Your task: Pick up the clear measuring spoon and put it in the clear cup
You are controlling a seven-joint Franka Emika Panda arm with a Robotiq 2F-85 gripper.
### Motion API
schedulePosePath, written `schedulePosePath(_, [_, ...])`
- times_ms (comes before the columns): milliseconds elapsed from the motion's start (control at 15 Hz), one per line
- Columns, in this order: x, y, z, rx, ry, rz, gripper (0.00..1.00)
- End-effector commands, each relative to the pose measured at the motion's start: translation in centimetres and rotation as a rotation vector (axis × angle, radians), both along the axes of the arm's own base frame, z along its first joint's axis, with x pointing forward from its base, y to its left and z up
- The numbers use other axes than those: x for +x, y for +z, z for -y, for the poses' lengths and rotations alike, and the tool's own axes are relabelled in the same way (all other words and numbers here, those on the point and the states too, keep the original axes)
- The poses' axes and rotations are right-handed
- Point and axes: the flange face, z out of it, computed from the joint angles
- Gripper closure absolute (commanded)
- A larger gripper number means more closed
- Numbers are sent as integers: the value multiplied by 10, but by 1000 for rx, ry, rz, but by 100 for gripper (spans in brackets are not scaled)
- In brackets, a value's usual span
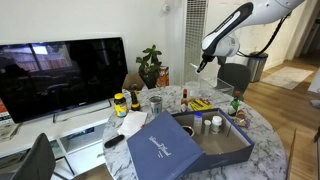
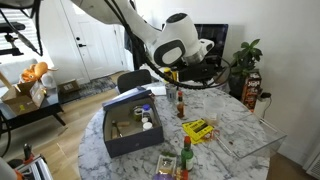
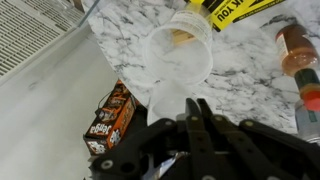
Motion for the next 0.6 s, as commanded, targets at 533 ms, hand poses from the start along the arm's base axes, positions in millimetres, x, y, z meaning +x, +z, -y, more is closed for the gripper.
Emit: schedulePosePath(533, [65,-18,14,24,-143,-117,69])
